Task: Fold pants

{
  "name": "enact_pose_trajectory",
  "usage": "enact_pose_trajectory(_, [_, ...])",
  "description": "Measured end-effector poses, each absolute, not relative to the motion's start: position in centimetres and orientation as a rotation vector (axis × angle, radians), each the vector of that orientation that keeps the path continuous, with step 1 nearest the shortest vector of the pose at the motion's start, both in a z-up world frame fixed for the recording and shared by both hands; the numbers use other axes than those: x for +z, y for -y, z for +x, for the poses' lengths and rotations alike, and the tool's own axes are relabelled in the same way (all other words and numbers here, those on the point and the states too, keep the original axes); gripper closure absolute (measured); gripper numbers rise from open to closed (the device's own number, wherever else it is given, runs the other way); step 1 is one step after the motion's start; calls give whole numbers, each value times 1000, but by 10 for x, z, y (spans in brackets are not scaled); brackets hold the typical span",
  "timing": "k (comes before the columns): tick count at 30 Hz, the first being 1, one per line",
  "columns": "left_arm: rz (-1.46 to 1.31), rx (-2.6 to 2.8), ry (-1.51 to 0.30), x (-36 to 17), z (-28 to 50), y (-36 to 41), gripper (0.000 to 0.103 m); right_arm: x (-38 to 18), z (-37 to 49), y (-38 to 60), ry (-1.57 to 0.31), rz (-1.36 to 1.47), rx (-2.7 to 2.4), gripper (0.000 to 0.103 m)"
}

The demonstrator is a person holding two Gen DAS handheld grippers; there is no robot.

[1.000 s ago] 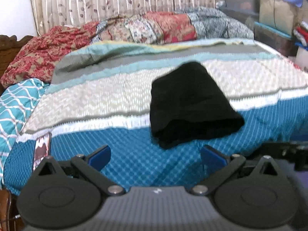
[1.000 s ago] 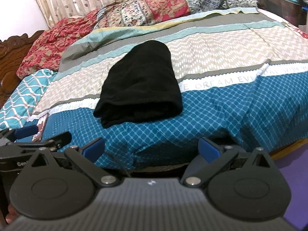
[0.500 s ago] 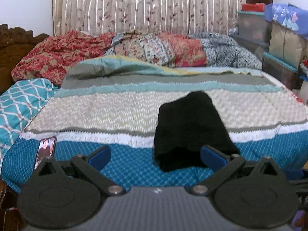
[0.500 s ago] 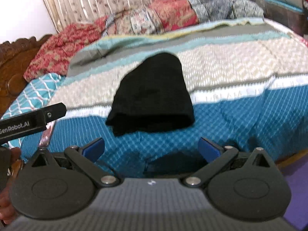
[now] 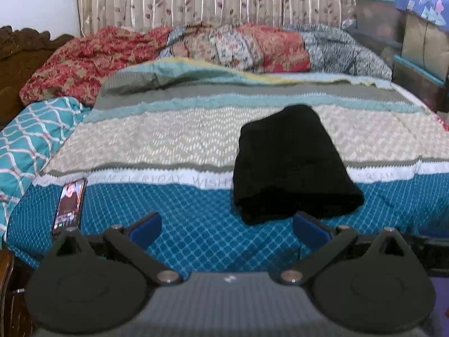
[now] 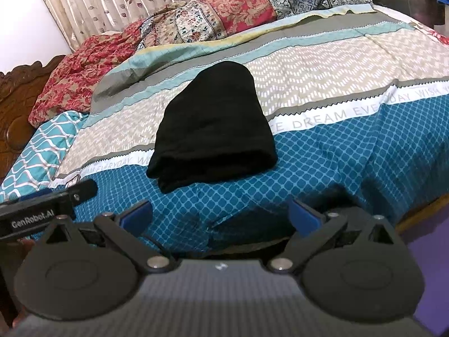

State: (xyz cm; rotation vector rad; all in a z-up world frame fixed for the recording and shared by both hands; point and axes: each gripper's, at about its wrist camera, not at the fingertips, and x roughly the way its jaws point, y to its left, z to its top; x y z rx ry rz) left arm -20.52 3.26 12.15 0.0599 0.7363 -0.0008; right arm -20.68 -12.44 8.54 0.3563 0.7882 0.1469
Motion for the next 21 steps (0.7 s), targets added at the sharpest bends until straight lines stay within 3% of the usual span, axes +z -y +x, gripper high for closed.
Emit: enact_pose_trajectory(21, [117, 14, -845, 103, -199, -27, 0, 81, -207, 128, -816, 386, 147, 0])
